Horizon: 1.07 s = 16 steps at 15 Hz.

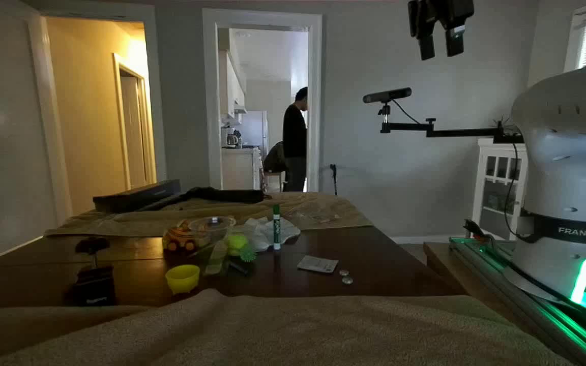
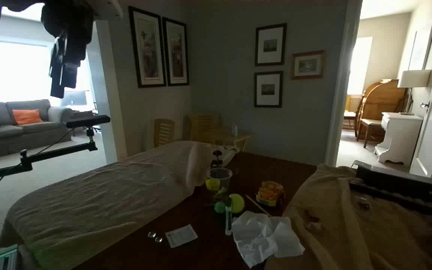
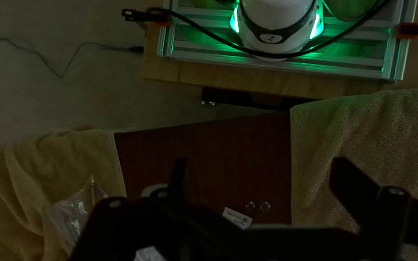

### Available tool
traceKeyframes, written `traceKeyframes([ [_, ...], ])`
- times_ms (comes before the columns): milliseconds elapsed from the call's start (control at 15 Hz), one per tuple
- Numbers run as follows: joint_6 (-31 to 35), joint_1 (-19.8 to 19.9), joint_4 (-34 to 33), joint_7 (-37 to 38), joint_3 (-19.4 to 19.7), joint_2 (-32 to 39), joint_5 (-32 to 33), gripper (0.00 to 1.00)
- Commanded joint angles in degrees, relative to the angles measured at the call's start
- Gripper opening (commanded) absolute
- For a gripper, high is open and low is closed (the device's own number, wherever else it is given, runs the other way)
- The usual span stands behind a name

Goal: Put the green ball in the cup

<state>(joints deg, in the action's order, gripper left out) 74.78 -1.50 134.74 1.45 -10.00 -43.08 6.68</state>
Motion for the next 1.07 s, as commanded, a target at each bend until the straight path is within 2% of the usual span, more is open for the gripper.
traceKeyframes([
  [0, -0.2, -1.8, -0.1, 1.0, 1.2, 0.3, 0.5, 1.00],
  [333, -0.2, -1.8, -0.2, 1.0, 1.2, 0.3, 0.5, 1.00],
  [533, 4.4, -0.2, -0.1, 3.9, 2.2, 2.9, 0.1, 1.00],
  [800, 10.5, 2.2, -0.9, 9.2, 5.7, 8.3, -3.7, 1.00],
  [1000, 17.9, 3.6, -0.8, 13.0, 7.6, 12.4, -7.0, 1.00],
])
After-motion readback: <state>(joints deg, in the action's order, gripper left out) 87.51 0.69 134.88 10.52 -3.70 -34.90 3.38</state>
